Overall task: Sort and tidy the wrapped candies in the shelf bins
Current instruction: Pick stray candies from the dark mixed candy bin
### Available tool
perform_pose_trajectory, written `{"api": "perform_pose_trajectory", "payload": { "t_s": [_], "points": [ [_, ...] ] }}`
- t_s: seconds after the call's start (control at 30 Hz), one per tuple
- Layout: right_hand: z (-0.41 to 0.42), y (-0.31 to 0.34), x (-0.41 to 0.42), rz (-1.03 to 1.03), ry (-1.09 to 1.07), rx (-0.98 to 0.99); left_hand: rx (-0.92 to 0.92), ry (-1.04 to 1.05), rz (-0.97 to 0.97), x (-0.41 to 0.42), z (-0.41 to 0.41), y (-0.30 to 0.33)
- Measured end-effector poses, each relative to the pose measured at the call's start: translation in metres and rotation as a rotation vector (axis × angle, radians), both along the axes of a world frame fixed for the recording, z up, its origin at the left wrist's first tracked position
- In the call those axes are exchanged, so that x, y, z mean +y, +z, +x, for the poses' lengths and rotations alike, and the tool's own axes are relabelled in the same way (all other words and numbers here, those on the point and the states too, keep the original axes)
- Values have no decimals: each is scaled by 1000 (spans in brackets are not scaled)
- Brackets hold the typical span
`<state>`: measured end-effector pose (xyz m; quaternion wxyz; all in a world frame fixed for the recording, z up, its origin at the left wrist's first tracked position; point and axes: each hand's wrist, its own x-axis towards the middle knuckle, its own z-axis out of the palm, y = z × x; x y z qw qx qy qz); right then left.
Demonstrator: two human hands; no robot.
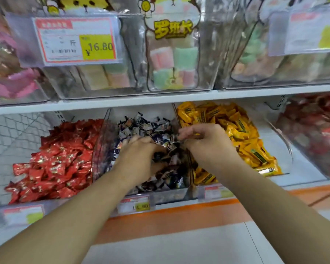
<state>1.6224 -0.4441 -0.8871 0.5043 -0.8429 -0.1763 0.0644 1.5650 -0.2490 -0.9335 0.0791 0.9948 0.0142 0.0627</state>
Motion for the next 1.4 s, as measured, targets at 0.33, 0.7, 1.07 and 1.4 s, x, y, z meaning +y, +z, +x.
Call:
{"api": "perform_pose_trajectory", "payload": {
  "t_s": [0.33, 0.7, 1.07, 1.4],
  "points": [
    [-5, 1, -9, -27, 119, -42, -100, 164, -3, 24, 27, 8],
    [-7, 9, -7, -21, 97, -14, -77, 5, -188, 17, -9, 26],
    [-3, 1, -5, -36, 83, -49, 126, -4, 103, 19, 0, 27],
    [1, -1, -4, -73, 75, -71, -47, 170, -146, 23, 11, 41]
  ]
}}
